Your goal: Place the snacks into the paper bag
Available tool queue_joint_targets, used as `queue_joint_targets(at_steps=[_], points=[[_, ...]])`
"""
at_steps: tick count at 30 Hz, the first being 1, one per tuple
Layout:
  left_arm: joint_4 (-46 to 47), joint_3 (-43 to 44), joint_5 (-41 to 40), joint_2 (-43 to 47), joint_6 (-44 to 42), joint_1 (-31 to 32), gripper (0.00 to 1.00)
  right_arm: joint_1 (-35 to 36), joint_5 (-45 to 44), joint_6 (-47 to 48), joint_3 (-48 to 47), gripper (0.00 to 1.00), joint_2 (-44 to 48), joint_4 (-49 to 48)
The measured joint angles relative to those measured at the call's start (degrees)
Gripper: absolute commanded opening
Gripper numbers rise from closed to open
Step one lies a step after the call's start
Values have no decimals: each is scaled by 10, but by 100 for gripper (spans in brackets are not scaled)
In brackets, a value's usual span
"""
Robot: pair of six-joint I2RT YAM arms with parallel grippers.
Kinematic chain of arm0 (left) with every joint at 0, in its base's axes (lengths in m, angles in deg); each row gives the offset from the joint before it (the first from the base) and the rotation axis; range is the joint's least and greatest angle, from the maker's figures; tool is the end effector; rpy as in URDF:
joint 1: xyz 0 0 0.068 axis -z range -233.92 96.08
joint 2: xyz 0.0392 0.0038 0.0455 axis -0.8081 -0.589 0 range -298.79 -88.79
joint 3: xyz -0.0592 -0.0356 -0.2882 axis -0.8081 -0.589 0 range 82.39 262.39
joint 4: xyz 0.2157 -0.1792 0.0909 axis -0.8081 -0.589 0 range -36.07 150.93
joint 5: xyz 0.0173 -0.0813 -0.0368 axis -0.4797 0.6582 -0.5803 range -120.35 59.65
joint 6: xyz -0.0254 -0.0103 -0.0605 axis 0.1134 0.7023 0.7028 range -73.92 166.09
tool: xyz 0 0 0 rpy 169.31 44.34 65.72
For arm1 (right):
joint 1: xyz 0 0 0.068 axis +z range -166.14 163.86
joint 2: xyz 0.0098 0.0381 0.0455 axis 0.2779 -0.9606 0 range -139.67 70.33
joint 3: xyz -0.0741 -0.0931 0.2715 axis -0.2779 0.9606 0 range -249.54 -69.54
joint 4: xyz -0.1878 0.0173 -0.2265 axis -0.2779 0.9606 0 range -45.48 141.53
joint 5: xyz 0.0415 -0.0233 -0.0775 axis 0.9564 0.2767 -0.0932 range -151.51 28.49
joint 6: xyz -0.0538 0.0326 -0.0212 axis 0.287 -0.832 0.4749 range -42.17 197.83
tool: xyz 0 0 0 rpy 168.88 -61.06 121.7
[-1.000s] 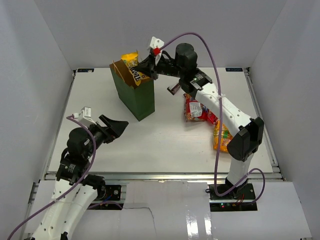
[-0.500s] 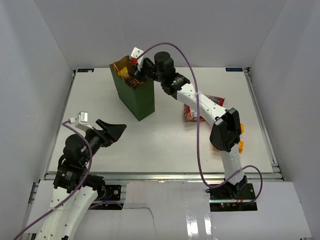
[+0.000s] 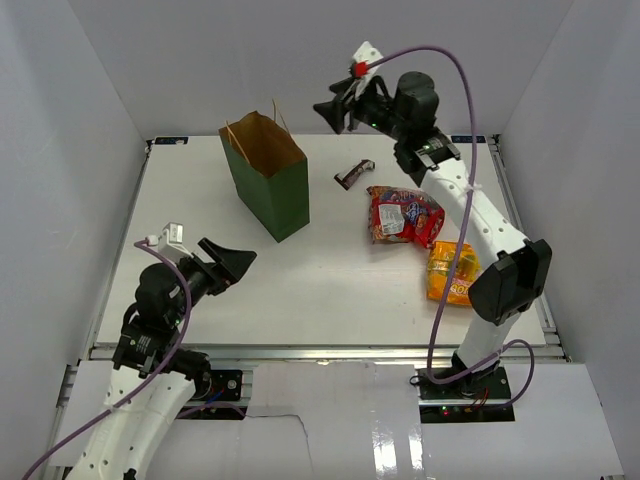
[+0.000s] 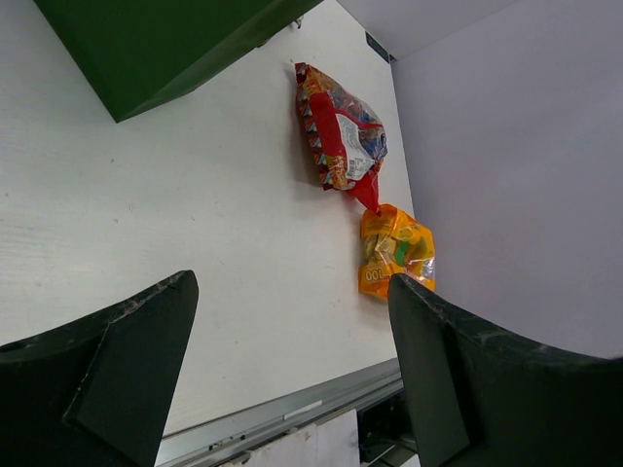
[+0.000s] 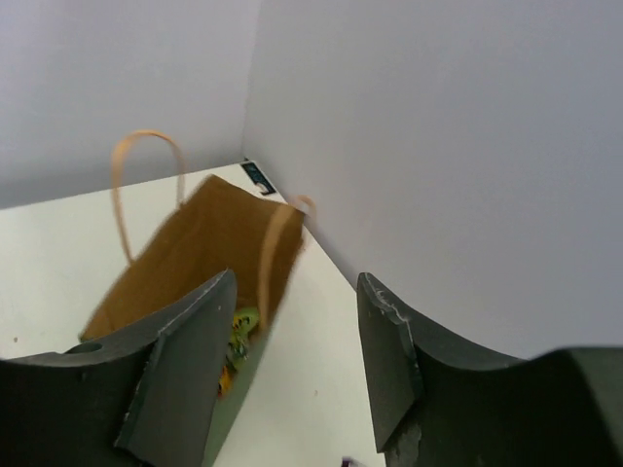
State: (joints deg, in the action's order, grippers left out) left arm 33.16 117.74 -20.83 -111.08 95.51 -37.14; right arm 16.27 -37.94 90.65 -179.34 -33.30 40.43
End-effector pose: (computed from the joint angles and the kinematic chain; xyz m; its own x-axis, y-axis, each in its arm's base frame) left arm 0.1263 -0.0472 0.3126 -0.4907 -0.6345 -0.5973 0.1000 0.6399 -0.7619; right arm 0.3944 0.2752 0.5053 0.3293 -0.0319 -0.9437 -0.7694 0.5702 -0.2878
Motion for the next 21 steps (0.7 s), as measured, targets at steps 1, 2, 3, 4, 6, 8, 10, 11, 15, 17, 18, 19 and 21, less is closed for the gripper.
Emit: queue_joint_targets(at_steps=[1, 2, 3, 4, 6, 8, 10, 11, 15, 17, 18, 19, 21], points=[[0, -2, 0, 0, 0, 0, 90, -20, -1, -17, 19, 64, 15, -4], [0, -4, 0, -1, 0, 0, 90, -40, -5, -36, 40, 66, 26, -10], [0, -4, 1, -2, 0, 0, 90, -61, -14, -59, 63, 68, 33, -17], [0, -5, 1, -3, 0, 0, 90, -77, -24, -79, 82, 71, 35, -20], [1, -5, 2, -10, 0, 0, 90, -100, -60, -123, 120, 74, 25, -21], [5, -5, 4, -20, 0, 0, 90, -109, -105, -168, 141, 75, -3, -14], [9, -5, 7, -37, 0, 0, 90, -111, -139, -218, 141, 75, -48, 6], [10, -5, 8, -45, -1, 0, 90, -112, -150, -244, 137, 75, -72, 17], [10, -5, 10, -73, -1, 0, 90, -116, -171, -334, 91, 72, -172, 72], [10, -5, 10, -80, 0, 0, 90, -118, -176, -369, 79, 71, -206, 90], [10, -5, 10, -82, 0, 0, 90, -118, -179, -384, 75, 70, -218, 100], [10, -5, 10, -83, 2, 0, 90, -118, -182, -396, 72, 70, -227, 109], [10, -5, 10, -83, 6, 0, 90, -120, -189, -414, 65, 70, -241, 118]])
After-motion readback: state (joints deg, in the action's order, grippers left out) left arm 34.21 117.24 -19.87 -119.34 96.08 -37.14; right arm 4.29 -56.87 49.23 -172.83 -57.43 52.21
